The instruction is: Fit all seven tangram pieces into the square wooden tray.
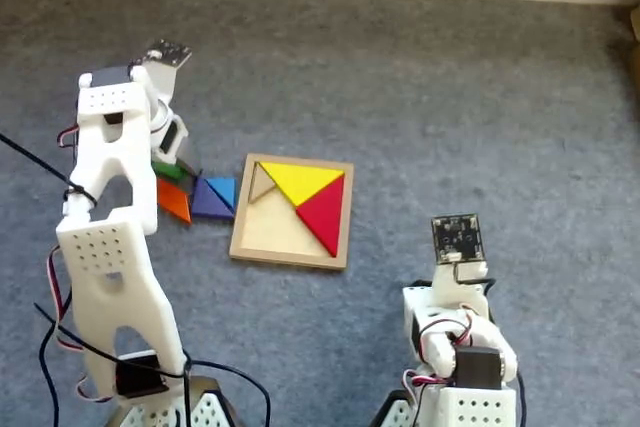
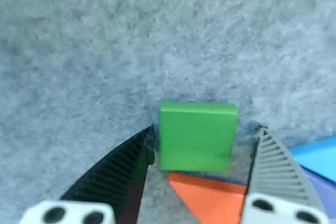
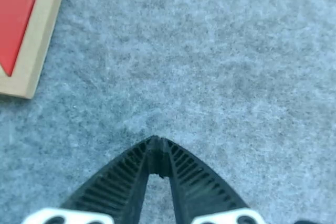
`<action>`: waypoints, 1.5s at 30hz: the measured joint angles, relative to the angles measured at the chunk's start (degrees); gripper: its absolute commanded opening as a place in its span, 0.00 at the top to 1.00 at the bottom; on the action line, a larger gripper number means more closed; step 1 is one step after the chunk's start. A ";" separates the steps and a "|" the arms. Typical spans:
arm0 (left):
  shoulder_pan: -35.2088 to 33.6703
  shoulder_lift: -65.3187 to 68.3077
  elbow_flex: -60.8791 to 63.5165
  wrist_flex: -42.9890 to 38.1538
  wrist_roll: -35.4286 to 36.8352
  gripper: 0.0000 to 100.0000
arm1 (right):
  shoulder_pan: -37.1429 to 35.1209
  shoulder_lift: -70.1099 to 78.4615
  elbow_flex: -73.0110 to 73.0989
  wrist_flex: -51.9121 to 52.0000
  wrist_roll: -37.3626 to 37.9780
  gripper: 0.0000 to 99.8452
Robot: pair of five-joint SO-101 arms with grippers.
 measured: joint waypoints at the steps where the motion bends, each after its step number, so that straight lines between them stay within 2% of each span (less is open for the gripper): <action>1: 0.00 0.00 0.00 0.00 0.00 0.70 | 0.00 0.00 0.00 0.00 0.00 0.98; 6: 0.00 0.00 0.00 -0.44 -1.67 0.71 | 0.00 0.00 0.00 0.00 0.00 0.98; 12: 0.26 2.02 -0.18 -0.44 -2.81 0.82 | 0.00 0.00 0.00 0.00 0.00 0.98; 17: 0.44 2.11 -0.18 -0.18 -5.36 0.86 | 0.00 0.00 0.00 0.00 0.00 0.98; 26: 2.55 -5.36 0.09 8.97 -5.71 0.86 | 0.00 0.00 0.00 0.00 0.00 0.98; 34: 11.96 -14.59 0.09 18.73 -5.71 0.86 | 0.00 0.00 0.00 0.00 0.00 0.98; 38: 16.35 -15.47 0.09 19.78 -1.76 0.86 | 0.00 0.00 0.00 0.00 0.00 0.98; 45: 23.30 -15.47 2.37 20.13 -0.35 0.86 | 0.00 0.00 0.00 0.00 0.00 0.98</action>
